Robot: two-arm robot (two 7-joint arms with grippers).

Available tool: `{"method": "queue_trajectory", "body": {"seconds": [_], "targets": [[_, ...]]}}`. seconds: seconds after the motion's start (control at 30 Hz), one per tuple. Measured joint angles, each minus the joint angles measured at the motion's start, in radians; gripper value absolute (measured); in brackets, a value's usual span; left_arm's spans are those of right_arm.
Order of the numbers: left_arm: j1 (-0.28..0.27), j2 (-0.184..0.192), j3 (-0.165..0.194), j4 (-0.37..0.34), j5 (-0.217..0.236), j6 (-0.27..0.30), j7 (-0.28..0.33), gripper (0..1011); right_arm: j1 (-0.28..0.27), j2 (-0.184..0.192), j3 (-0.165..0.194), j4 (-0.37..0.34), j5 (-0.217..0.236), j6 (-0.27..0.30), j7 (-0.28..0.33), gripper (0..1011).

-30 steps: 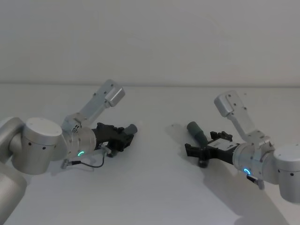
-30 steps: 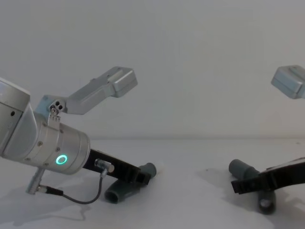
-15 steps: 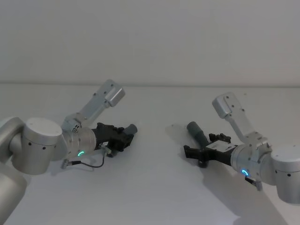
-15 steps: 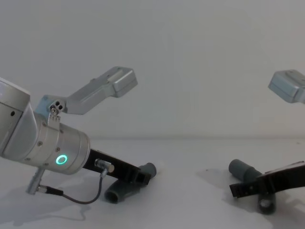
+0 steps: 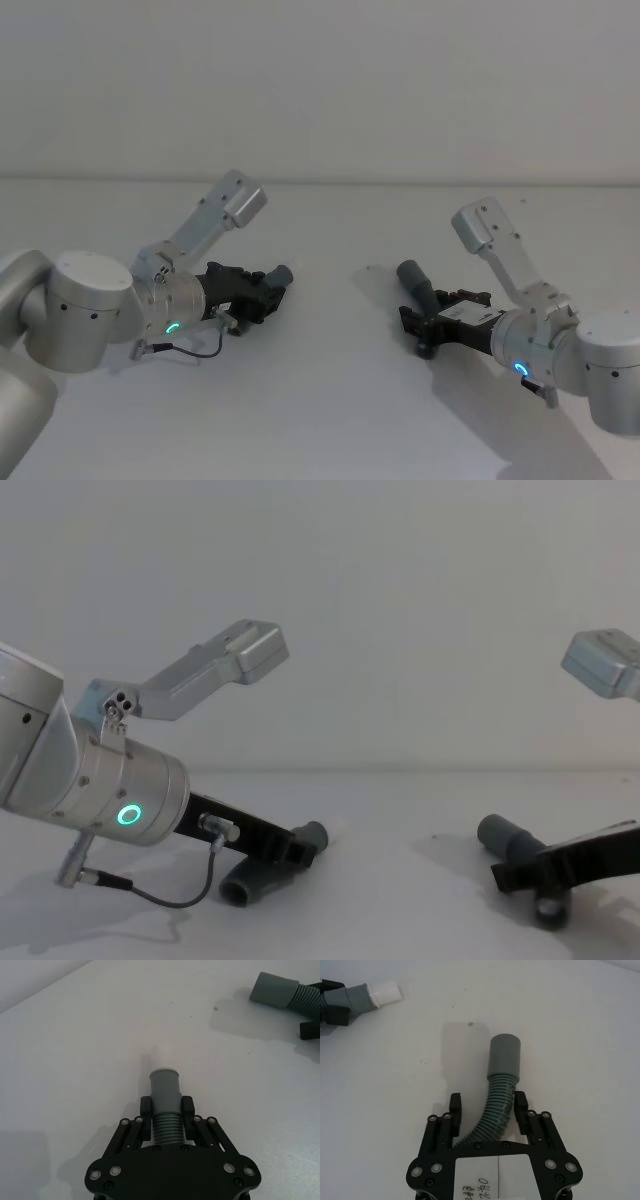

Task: Use both hands to pick up one end of the pipe from the table, align the ends, and insert them.

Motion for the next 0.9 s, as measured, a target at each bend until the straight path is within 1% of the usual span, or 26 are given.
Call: {"method": "queue_trajectory", "body": {"seconds": [0.1, 0.17, 0.23, 0.33, 0.43, 0.9], "targets": [[0.0, 0.0, 0.0, 0.0, 0.0, 0.0, 0.0, 348, 0.0, 0.0, 0.0, 0.0, 0.0, 0.0, 0.0, 546], [0.0, 0.0, 0.0, 0.0, 0.0, 0.0, 0.0, 351, 0.0, 0.0, 0.0, 0.001, 0.0, 0.0, 0.0, 462], [0.0, 0.0, 0.0, 0.0, 0.0, 0.0, 0.0, 348, 0.0, -0.001, 0.0, 0.001, 0.0, 0.001, 0.0, 430], [0.0, 0.0, 0.0, 0.0, 0.0, 0.0, 0.0, 351, -0.001, -0.001, 0.0, 0.001, -0.001, 0.001, 0.0, 305], [0.0, 0.0, 0.0, 0.0, 0.0, 0.0, 0.0, 348, -0.001, -0.001, 0.0, 0.002, -0.001, 0.001, 0.0, 276], [0.0, 0.0, 0.0, 0.0, 0.0, 0.0, 0.0, 348, -0.001, -0.002, 0.0, 0.002, -0.002, 0.002, -0.001, 276]]}}
